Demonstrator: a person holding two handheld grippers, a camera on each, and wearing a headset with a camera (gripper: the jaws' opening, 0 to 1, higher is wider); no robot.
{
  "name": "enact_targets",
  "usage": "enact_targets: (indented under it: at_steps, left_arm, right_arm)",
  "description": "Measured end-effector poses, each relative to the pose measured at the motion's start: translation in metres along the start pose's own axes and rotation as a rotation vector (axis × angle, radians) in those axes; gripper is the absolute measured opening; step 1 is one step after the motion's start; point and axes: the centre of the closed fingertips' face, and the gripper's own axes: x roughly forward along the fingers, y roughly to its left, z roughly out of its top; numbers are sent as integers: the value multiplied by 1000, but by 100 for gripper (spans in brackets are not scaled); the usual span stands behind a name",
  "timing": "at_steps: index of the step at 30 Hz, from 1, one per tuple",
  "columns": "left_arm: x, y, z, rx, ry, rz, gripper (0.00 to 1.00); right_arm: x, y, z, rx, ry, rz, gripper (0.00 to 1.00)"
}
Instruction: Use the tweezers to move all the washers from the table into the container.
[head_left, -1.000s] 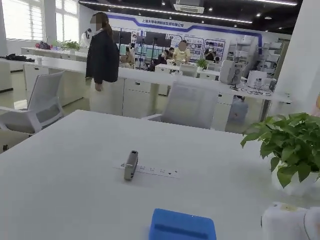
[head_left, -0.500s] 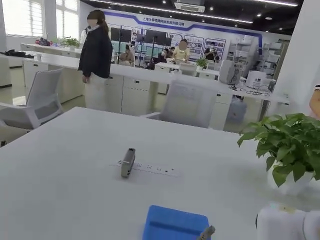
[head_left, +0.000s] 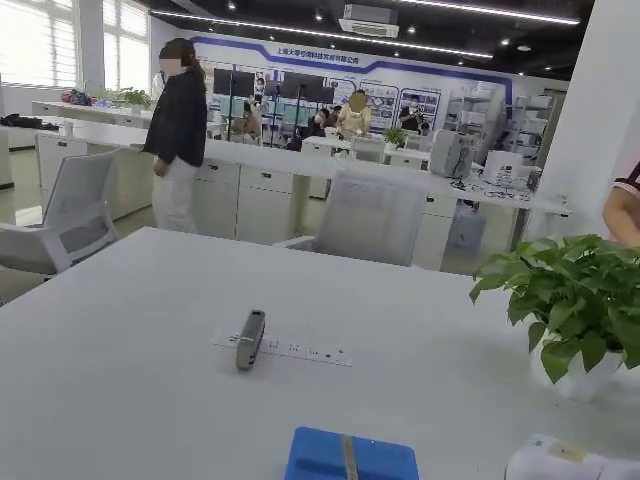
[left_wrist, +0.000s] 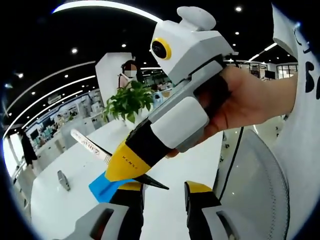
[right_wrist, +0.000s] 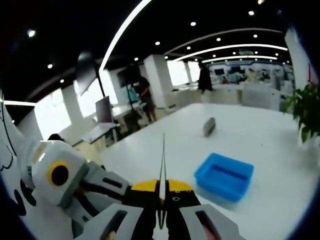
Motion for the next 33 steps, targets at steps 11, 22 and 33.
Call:
enact_targets:
  at_steps: [11,22,33]
  left_arm:
    - [-24,52,-22,-48,23,97,23]
    - [-18,54,-13,81,52,-5,18]
    - [1,39,-36,321,179,-188,8]
  right_arm:
    - [-7,-25,-22,-229,144,3,1]
    - [-1,-23,-55,-517,348,103,2]
    - [11,-33,-95,-694,526,193,2]
